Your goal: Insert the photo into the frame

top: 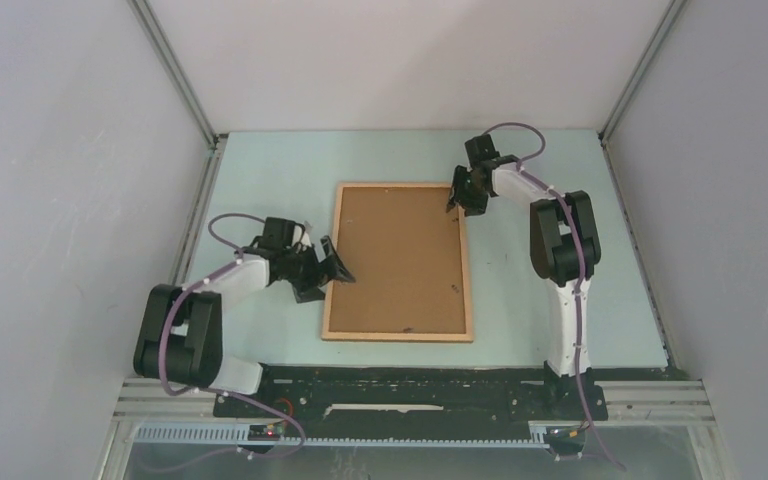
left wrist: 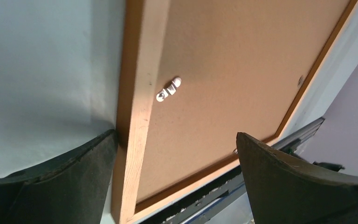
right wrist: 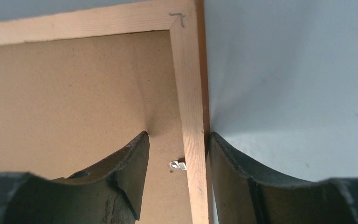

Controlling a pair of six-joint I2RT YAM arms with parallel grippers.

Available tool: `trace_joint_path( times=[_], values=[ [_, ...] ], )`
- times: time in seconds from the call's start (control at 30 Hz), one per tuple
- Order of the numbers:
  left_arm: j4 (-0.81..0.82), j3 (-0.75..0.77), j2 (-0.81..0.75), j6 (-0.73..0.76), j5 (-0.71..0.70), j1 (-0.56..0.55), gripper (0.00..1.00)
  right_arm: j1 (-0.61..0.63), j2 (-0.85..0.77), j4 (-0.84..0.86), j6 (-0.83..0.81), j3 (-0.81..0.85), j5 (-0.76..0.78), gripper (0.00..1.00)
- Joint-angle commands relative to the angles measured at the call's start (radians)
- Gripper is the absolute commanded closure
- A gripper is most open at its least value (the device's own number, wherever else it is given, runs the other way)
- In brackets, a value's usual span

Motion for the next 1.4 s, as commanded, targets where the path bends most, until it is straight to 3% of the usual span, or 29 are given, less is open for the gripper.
trace_joint_path(
  times=[0.0,0.17,0.33,0.43,0.6,0.8,1.07,1.37],
  values=[
    [0.018,-0.080,-0.129,-0.124,-0.037,-0.112,0.00,0.036,0.074,0.037,-0.003,0.111,-0.109,0.42],
    [-0.056,-0.089,-0.299,-0.124,-0.071,-0.129,0.00,0.030,0.113,-0.043,-0.015,0.246,-0.109,0.39],
    [-0.186,-0.003,-0.392,-0.055,-0.127,-0.126,0.00,-0.023,0.011,-0.194,-0.054,0.282,0.013,0.30],
    [-0.250,0.056,-0.398,0.004,-0.151,-0.094,0.00,-0.030,-0.121,-0.224,-0.080,0.131,0.041,0.27],
    [-0.259,0.140,-0.323,0.093,-0.084,-0.020,0.00,0.009,-0.418,-0.095,-0.099,-0.293,0.030,0.28],
    [-0.229,0.256,-0.131,0.160,-0.025,-0.015,0.00,0.108,-0.559,-0.068,-0.094,-0.551,0.094,0.32],
    [-0.210,0.320,0.033,0.183,-0.018,-0.015,0.00,0.206,-0.602,0.007,-0.048,-0.681,0.095,0.31],
    [-0.113,0.235,0.048,0.149,0.052,-0.020,0.00,0.246,-0.567,0.020,-0.013,-0.694,0.205,0.29]
  ],
)
